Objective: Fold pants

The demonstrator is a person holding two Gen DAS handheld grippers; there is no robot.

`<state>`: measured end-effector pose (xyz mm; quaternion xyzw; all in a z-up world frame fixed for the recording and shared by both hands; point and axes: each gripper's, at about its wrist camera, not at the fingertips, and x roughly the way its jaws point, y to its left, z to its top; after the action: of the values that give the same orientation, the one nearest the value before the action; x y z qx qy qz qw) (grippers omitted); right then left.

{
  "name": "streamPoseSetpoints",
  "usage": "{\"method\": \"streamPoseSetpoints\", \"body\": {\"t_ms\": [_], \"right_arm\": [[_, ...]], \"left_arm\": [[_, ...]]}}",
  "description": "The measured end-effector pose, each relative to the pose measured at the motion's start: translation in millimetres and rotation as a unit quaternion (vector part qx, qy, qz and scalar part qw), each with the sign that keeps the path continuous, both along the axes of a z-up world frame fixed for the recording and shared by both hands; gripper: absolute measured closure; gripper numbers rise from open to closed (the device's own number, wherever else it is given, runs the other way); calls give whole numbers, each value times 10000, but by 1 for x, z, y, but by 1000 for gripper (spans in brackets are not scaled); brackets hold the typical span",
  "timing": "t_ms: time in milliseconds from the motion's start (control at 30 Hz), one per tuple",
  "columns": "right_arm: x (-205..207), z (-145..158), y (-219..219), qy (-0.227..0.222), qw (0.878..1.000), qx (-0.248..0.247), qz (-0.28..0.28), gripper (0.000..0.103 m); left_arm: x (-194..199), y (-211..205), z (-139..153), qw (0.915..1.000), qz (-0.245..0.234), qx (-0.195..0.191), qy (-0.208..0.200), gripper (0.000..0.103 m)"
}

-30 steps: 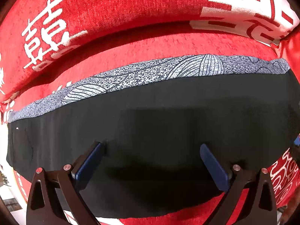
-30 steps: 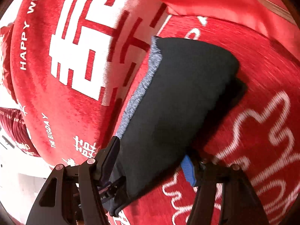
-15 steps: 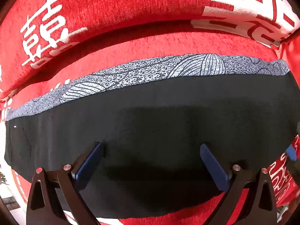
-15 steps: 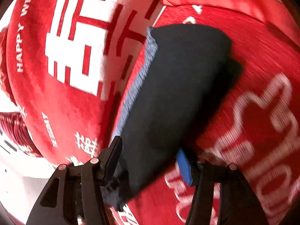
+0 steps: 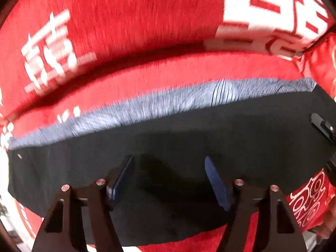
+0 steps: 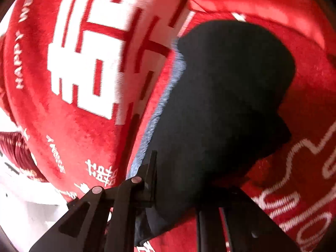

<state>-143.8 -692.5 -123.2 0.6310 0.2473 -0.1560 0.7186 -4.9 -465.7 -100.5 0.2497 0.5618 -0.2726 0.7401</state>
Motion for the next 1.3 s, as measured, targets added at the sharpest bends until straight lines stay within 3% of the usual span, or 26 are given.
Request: {"method": "streamPoseSetpoints", "body": {"t_ms": [100, 200, 300, 500, 667, 700, 733, 867, 1000, 1100, 1133, 1233, 1267, 1300], "right_arm": [[2, 17, 6, -173, 9996, -166, 152, 88], [9, 30, 11, -144, 9989, -365, 262, 88], [19, 39, 17, -22, 9978, -527, 406, 88], [43, 74, 36, 394, 9886, -1243, 752, 88], [75, 114, 76, 915, 9632, -2222, 1200, 88], [85, 120, 88, 1043, 9549, -2441, 1331, 88], [94, 125, 100, 1181, 9457, -2648, 1469, 88], [142, 130, 162, 1649, 9028, -3401, 2050, 85], [190, 108, 232, 2160, 8540, -3961, 2592, 79], [233, 64, 295, 3037, 7716, -4544, 3254, 67], [247, 42, 322, 3247, 7332, -4759, 3612, 63], [251, 12, 371, 3676, 6445, -5362, 4024, 61], [246, 13, 382, 3641, 6314, -5513, 4060, 58], [241, 16, 387, 3530, 6382, -5484, 4090, 56]], "left_arm": [[-1, -7, 8, 9994, -85, -268, -214, 31], [-8, -21, -26, 9989, -179, -210, 384, 31], [-24, -27, -30, 9985, -345, -392, -168, 31], [4, -14, -24, 9958, -292, -658, 572, 30], [30, 34, 2, 9943, 45, -888, 595, 30], [37, 49, 8, 9941, 96, -914, 571, 27], [43, 61, 12, 9942, 132, -925, 538, 17], [70, 123, 24, 9959, 373, -798, 203, 15], [96, 196, 19, 9948, 901, -474, 76, 15], [113, 251, 4, 9916, 1287, -70, 65, 15], [114, 256, 0, 9908, 1347, 54, 89, 15], [120, 287, -12, 9895, 1407, 321, 71, 15], [121, 296, -10, 9896, 1395, 329, 67, 15], [121, 302, -10, 9899, 1383, 309, 76, 15]]}}
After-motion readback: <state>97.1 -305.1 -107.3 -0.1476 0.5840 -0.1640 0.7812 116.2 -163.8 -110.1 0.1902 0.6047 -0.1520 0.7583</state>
